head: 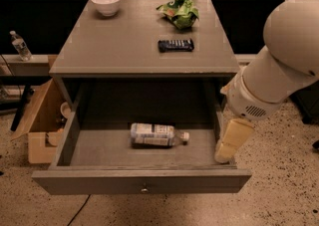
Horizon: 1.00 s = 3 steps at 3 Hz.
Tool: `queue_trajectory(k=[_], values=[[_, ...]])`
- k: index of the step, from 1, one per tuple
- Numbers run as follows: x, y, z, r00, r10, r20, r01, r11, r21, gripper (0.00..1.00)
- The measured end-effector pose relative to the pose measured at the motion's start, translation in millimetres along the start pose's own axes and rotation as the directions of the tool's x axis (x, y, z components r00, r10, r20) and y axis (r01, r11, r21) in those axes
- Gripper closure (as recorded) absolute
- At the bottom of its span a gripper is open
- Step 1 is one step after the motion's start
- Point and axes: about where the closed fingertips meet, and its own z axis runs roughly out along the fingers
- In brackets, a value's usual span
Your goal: Pick blue plastic bottle from top drawer and place on counter
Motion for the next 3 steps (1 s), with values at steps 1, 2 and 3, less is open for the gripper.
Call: queue_trajectory(k=[1, 2, 3], values=[[-9, -3, 40, 1.0, 0.016, 0.003, -0.016, 0.9995, -0.029, 0.0], [-25, -15, 94, 0.999, 0.028, 0.028, -0.026, 0.9975, -0.066, 0.0], [-36, -30, 131, 0.996, 0.058, 0.064, -0.053, 0.995, -0.084, 0.0]])
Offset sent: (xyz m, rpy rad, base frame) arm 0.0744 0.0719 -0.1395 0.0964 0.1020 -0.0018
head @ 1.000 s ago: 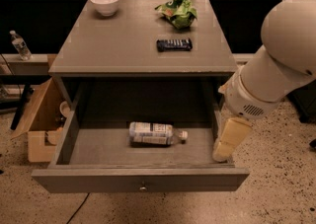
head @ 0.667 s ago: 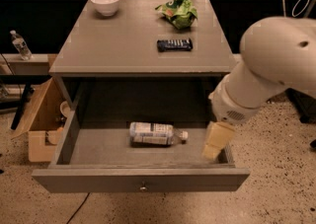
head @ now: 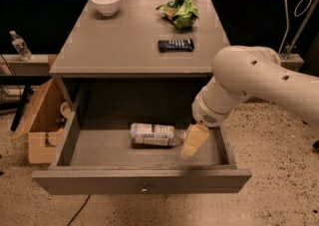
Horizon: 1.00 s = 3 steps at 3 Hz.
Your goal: Pick blue plastic bottle from top drawer and place on counter
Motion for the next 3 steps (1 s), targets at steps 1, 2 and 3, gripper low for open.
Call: queue_trajectory(k=[1, 2, 3], values=[[-1, 0, 1, 1.0, -0.003, 0.0, 0.003, 1.0, -0.001, 0.0], [-25, -15, 23, 0.998, -0.057, 0.019, 0.057, 0.9983, 0.01, 0.0], [-54, -28, 57, 0.992, -0.115, 0.045, 0.114, 0.9932, 0.023, 0.0]])
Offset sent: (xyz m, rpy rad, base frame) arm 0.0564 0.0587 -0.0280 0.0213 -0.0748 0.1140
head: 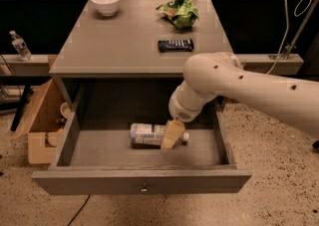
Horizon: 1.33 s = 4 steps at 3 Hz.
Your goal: Pick blue plastic bottle from top drawer and place on counter
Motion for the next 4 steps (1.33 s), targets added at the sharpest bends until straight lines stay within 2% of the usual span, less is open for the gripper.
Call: queue_trajectory(k=[1, 2, 3, 4], values=[[-17, -3, 33, 0.999, -0.042, -0.002, 0.042, 0.9991, -0.002, 0.0], [-23, -1, 57, 0.999, -0.052, -0.009, 0.052, 0.9985, -0.017, 0.0], [-22, 4, 79, 0.998, -0.049, -0.025, 0.048, 0.9978, -0.045, 0.13], [-19, 7, 93, 0.999, -0.043, -0.027, 0.041, 0.9969, -0.068, 0.37]])
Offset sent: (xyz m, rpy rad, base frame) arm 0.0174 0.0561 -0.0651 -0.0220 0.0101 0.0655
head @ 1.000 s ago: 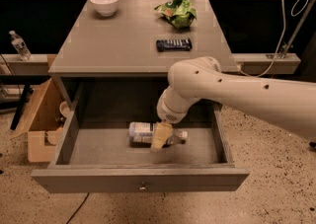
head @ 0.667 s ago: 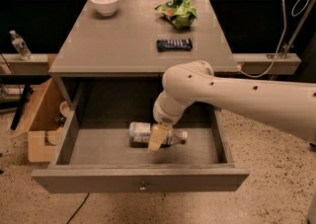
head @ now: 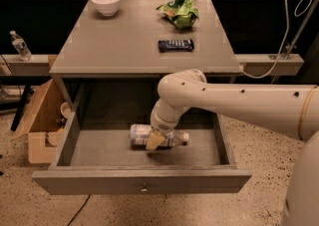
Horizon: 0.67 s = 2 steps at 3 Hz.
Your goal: Pick blue plastic bottle from top drawer and place on counter
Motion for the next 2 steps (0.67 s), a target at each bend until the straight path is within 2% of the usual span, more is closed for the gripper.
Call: queue_trajectory(k=[1, 2], values=[[3, 0, -1, 1.0, 0.005, 0.014, -0.005, 1.0, 0.002, 0.67], [11, -5, -45, 0.998, 0.01, 0.067, -0.015, 0.9969, 0.078, 0.91]])
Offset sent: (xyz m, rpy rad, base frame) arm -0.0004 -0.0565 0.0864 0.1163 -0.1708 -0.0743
